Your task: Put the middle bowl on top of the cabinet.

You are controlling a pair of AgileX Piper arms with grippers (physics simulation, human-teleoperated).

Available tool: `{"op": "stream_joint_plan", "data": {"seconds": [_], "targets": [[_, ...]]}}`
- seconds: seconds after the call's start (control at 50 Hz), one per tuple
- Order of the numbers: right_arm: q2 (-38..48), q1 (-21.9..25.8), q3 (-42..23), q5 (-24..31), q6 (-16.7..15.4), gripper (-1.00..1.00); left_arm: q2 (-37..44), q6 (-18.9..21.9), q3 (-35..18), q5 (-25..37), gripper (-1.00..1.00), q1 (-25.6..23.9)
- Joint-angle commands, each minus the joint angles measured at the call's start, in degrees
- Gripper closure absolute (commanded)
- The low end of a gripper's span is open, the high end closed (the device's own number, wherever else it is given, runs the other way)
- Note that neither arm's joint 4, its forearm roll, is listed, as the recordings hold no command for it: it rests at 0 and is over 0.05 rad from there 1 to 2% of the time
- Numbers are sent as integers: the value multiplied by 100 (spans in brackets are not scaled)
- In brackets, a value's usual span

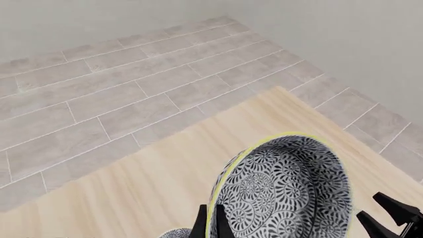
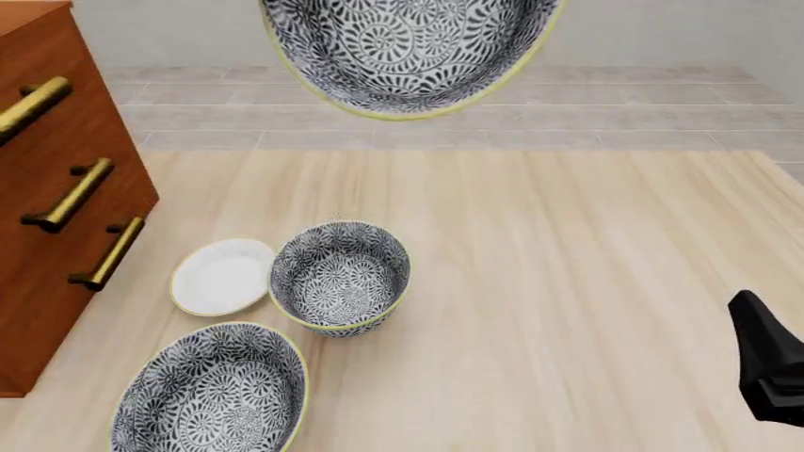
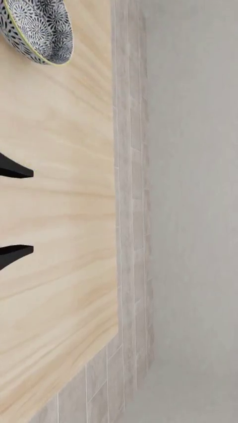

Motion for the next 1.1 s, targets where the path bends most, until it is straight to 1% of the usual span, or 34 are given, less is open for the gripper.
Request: {"op": "stream_joint_plan", "data": {"seconds": [0.02,0.14,0.24,0.28,0.3,0.36,0.38,0.42,0.44,0.48,0.5,0.58,0.62,0.64,0.68,0.7,0.8,0.9,1.0,1.02,1.04,1.06,1.08,1.1], "targets": [[-11,11,0,7,4,-100,-180,-26,-271,172,100,263],[-21,9,0,14,0,-100,-265,-128,-445,272,100,431],[-11,5,0,9,3,-100,-238,-113,-558,383,100,568],[-10,9,0,7,5,-100,-216,-197,-602,468,100,582],[-5,6,0,-1,2,-100,-194,-149,-645,526,100,649],[-14,1,0,-2,7,-100,-176,-273,-727,661,100,696],[-21,-1,-1,2,11,-100,-136,-269,-766,710,100,789],[-28,-11,-1,-1,17,-100,-152,-385,-791,806,100,762],[-30,-12,-1,-2,22,-100,-125,-388,-829,841,100,915],[-38,-17,-1,-5,22,-100,-125,-464,-907,922,100,1059],[-39,-22,-1,-4,31,-100,-81,-399,-969,981,100,1229],[-47,-43,-2,-12,31,-100,-73,-574,-1059,1030,100,1529],[-50,-37,-2,-10,31,-100,-47,-626,-1104,1086,100,1599],[-51,-39,-2,-14,30,-100,-3,-659,-1132,1108,100,1729],[-51,-39,-2,-14,30,-100,2,-734,-1151,1113,100,1732],[-55,-44,-2,-24,32,-100,0,-798,-1176,1105,100,1828],[-57,-50,-2,-28,17,-100,-7,-824,-1198,1082,100,1938],[-58,-68,-2,-34,6,-100,-27,-985,-1133,1018,100,2111],[-59,-77,-2,-40,-2,-100,-113,-973,-1087,1030,100,2244],[-59,-80,-2,-40,5,-100,-115,-978,-1097,1017,100,2414],[-59,-80,-2,-40,3,-100,-11,-887,-1180,1182,100,2573],[-59,-82,-2,-42,2,-100,-72,-976,-1133,1123,100,2484],[-59,-77,-2,-44,12,-100,-53,-927,-1173,1139,100,2700],[-59,-73,-2,-45,13,-100,-80,-956,-1174,1169,100,2616]]}}
